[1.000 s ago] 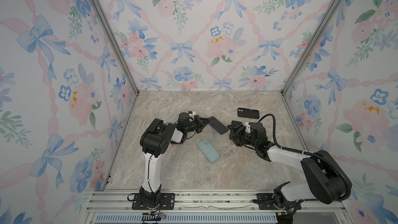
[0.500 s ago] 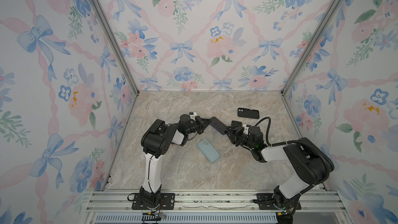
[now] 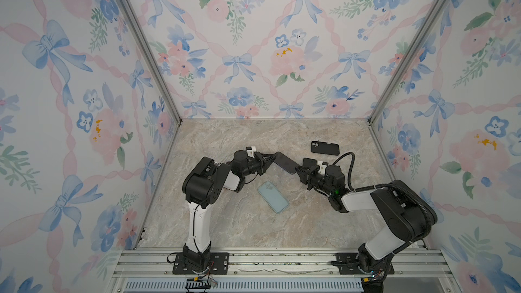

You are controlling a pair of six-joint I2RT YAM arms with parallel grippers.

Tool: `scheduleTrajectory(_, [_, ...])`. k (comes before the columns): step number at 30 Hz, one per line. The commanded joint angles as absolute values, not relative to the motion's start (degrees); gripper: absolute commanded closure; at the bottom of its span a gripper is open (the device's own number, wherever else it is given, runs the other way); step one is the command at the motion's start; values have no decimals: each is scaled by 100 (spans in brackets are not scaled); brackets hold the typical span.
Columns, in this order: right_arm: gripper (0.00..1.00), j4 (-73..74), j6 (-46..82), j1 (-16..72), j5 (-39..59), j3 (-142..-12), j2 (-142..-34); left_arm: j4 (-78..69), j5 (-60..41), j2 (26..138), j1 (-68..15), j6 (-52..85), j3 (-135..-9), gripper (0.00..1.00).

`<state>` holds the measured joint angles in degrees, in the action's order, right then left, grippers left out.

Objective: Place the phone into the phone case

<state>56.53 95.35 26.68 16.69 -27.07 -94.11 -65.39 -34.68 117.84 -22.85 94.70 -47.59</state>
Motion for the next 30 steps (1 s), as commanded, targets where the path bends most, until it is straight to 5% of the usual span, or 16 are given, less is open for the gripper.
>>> scheduleTrajectory(1, [87, 5704, 9377, 2703, 1630, -2681, -9279, -6793, -3507, 11458, -2329, 9250, -4569, 74])
scheduleTrajectory(13, [91, 4904, 8843, 2301, 2372, -2786, -8837, -5703, -3845, 10619, -1989, 7967, -3714, 59])
scheduleTrajectory(18, [92, 4064, 8330, 2250, 2741, -2940, -8501, -2737, -3675, 9907, -1906, 6072, -4170, 58])
scheduleTrajectory(22, [93, 3410, 7945, 2176, 3023, -2992, -8069, 27, -2653, 9619, -2110, 4338, -5126, 46])
scheduleTrajectory(30, [95, 665, 6361, 2128, 2941, -3266, -6594, 2335, -1572, 9979, -2450, 2708, -6336, 45])
